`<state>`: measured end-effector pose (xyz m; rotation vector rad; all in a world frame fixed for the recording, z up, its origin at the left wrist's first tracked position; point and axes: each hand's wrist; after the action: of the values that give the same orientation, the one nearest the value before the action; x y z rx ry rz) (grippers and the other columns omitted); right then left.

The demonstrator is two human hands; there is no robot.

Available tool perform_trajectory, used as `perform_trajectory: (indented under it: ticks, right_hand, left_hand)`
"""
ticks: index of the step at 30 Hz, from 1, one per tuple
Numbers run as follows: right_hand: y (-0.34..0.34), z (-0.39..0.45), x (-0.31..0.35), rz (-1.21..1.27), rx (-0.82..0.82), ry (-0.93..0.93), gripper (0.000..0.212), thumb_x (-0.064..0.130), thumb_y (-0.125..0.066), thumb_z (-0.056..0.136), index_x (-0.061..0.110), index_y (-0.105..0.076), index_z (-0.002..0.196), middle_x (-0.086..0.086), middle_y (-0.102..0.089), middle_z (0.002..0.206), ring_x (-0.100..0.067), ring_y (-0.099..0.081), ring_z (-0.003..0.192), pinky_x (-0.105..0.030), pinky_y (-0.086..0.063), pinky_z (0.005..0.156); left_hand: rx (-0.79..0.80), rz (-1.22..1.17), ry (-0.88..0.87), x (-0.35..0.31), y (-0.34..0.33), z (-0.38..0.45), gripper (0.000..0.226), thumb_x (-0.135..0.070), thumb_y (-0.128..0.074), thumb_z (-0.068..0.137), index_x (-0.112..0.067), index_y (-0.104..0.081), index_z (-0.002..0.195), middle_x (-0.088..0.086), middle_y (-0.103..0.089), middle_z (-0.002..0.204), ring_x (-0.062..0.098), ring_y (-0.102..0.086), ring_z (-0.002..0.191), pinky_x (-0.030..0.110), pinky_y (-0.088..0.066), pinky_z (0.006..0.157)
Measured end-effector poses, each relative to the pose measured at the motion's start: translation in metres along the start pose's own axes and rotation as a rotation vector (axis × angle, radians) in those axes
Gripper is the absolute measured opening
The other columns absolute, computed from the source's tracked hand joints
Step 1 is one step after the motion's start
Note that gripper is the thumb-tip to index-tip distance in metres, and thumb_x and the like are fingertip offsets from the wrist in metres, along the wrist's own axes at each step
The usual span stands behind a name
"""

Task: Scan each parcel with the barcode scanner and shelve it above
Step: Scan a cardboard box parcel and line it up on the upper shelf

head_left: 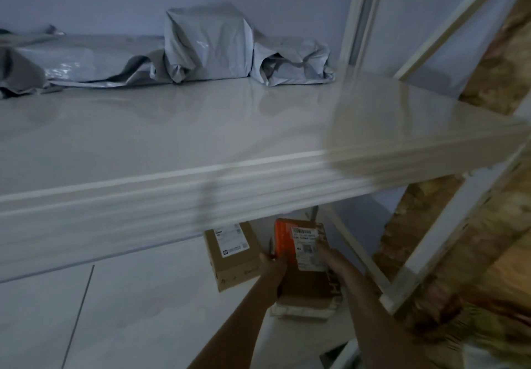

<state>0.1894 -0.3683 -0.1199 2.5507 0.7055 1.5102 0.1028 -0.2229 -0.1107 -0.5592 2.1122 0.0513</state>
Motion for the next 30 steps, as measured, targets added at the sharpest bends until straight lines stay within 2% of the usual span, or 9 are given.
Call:
perform_trajectory:
  ticks: [1,5,10,12,14,16,19,25,30]
  right_hand:
    - [-0.002,-0.006,-0.008,0.040,-0.038,0.034,0.065,0.060,-0.040,0.100,0.011,-0.053,0.140,-0.014,-0.056,0.142,-0.032,-0.055,0.128,-0.049,-0.041,0.113]
    - [-0.006,-0.030,-0.022,0.234,-0.117,0.190,0.070,0.075,-0.057,0.082,0.017,-0.064,0.119,-0.005,-0.076,0.108,-0.023,-0.073,0.098,-0.047,-0.057,0.093]
    - [-0.018,-0.049,-0.020,0.458,-0.046,0.226,0.062,0.043,-0.072,0.087,0.008,-0.048,0.132,-0.015,-0.073,0.104,-0.028,-0.075,0.086,-0.039,-0.059,0.071]
    - [-0.026,-0.065,-0.021,0.539,0.045,0.243,0.063,0.039,-0.074,0.086,0.016,-0.044,0.137,-0.015,-0.072,0.113,-0.032,-0.074,0.095,-0.046,-0.060,0.078]
    - [-0.035,-0.084,-0.017,0.587,0.132,0.305,0.063,0.043,-0.074,0.083,0.023,-0.049,0.137,-0.012,-0.071,0.120,-0.034,-0.072,0.104,-0.052,-0.059,0.084]
    - [-0.045,-0.102,-0.009,0.577,0.191,0.359,0.057,0.046,-0.070,0.084,0.028,-0.052,0.135,-0.008,-0.071,0.122,-0.032,-0.072,0.106,-0.055,-0.057,0.088]
    - [-0.062,-0.126,0.010,0.537,0.219,0.410,0.056,0.044,-0.067,0.084,0.026,-0.053,0.136,-0.009,-0.071,0.121,-0.034,-0.072,0.104,-0.060,-0.054,0.092]
    - [-0.116,-0.178,0.027,0.519,0.252,0.504,0.048,0.034,-0.065,0.091,0.029,-0.051,0.136,-0.006,-0.070,0.125,-0.031,-0.071,0.107,-0.058,-0.055,0.091]
    - [-0.195,-0.232,0.022,0.482,0.451,0.328,0.043,0.041,-0.068,0.085,0.022,-0.064,0.123,-0.009,-0.076,0.110,-0.031,-0.074,0.098,-0.045,-0.058,0.084]
  left_hand:
    - [0.012,0.002,-0.024,0.001,0.002,-0.002,0.076,-0.049,-0.071,0.082,-0.017,-0.027,0.136,0.005,-0.057,0.114,0.020,-0.064,0.092,0.031,-0.056,0.064]
    - [0.057,-0.011,-0.121,0.004,0.023,-0.018,0.080,-0.057,-0.075,0.073,-0.026,-0.031,0.132,0.005,-0.062,0.116,0.020,-0.067,0.096,0.028,-0.053,0.064]
    - [0.108,-0.004,-0.225,0.008,0.040,-0.047,0.066,-0.067,-0.066,0.075,-0.044,-0.041,0.132,0.000,-0.069,0.114,0.018,-0.073,0.094,0.029,-0.057,0.069]
    - [0.101,-0.001,-0.261,0.004,0.047,-0.056,0.061,-0.064,-0.064,0.078,-0.046,-0.045,0.133,0.001,-0.071,0.115,0.021,-0.073,0.097,0.035,-0.060,0.075]
    - [0.063,0.040,-0.289,-0.003,0.059,-0.066,0.066,-0.067,-0.064,0.076,-0.047,-0.044,0.136,0.006,-0.062,0.129,0.029,-0.066,0.110,0.048,-0.055,0.093]
    - [0.046,0.050,-0.310,-0.009,0.072,-0.079,0.062,-0.062,-0.062,0.081,-0.048,-0.042,0.138,0.009,-0.058,0.134,0.032,-0.063,0.114,0.054,-0.050,0.098]
    - [0.073,-0.031,-0.351,-0.012,0.096,-0.099,0.049,-0.052,-0.058,0.090,-0.045,-0.044,0.137,0.007,-0.068,0.122,0.029,-0.070,0.104,0.052,-0.055,0.092]
    - [0.019,-0.026,-0.439,-0.001,0.154,-0.148,0.043,-0.057,-0.052,0.091,-0.050,-0.044,0.133,-0.004,-0.073,0.112,0.023,-0.073,0.097,0.042,-0.060,0.080]
    - [-0.075,-0.043,-0.465,0.024,0.240,-0.199,0.043,-0.056,-0.050,0.093,-0.049,-0.040,0.134,-0.005,-0.073,0.112,0.021,-0.073,0.096,0.038,-0.060,0.075]
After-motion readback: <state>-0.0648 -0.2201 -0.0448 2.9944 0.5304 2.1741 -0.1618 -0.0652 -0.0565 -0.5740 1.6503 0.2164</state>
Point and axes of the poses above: each hand's wrist, its own z-axis towards the middle knuckle, its own y-axis out of the back of the hand, x = y × z
